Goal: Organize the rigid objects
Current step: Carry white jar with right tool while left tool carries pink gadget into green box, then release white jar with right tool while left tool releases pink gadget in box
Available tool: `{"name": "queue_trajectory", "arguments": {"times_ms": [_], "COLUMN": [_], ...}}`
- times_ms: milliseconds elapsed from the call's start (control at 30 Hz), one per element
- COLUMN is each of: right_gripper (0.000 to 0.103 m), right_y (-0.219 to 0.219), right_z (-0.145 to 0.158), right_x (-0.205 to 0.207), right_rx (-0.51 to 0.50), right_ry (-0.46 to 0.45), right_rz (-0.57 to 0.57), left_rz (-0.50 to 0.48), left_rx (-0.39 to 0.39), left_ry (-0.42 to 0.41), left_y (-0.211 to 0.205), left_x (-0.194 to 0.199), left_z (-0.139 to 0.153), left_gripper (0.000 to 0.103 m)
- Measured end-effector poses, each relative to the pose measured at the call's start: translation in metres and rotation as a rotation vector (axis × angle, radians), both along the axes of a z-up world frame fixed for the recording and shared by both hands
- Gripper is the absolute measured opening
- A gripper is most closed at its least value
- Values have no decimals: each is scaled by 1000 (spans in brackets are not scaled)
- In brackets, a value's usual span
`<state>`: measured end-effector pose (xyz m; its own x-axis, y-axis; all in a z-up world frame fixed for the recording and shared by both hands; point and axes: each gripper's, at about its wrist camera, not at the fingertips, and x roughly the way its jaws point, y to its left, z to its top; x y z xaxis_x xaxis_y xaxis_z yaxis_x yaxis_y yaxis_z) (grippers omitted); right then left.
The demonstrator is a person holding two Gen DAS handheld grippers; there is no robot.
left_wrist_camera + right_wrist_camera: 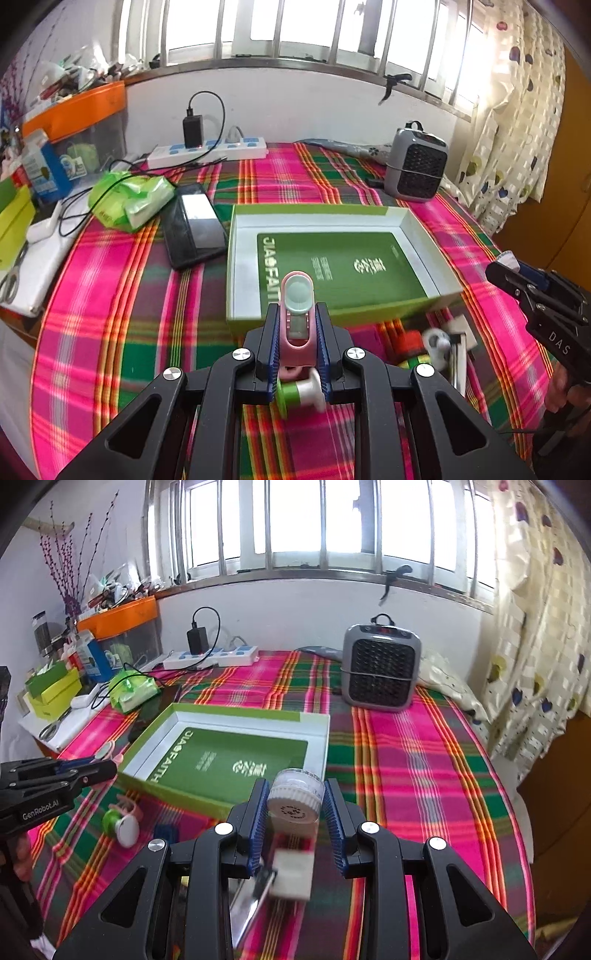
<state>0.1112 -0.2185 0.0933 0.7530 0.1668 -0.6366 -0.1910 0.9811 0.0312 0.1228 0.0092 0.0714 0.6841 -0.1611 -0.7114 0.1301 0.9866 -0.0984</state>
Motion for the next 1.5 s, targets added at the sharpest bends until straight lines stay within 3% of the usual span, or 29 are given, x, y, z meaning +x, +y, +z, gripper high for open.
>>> {"name": "queue_trajectory", "arguments": {"times_ms": [400,767,1033,1500], "right_gripper": [32,31,31,32], "right_y": [13,28,39,43], "right_z": [-9,-30,-51,-64], "right_x": [64,110,128,142], "right_rx": [-29,-64,-115,-119], "right_ry": [55,122,174,217], "right_rz": [49,113,147,157], "left_rz": [-26,-27,-30,-25], "left_rx": [15,48,70,71], "left_ry": [30,86,120,142], "left_y": [-4,-7,-11,-9], "left_x": [61,108,127,137], "left_z": [-4,-25,-42,-53], "left_gripper": [17,17,17,17]}}
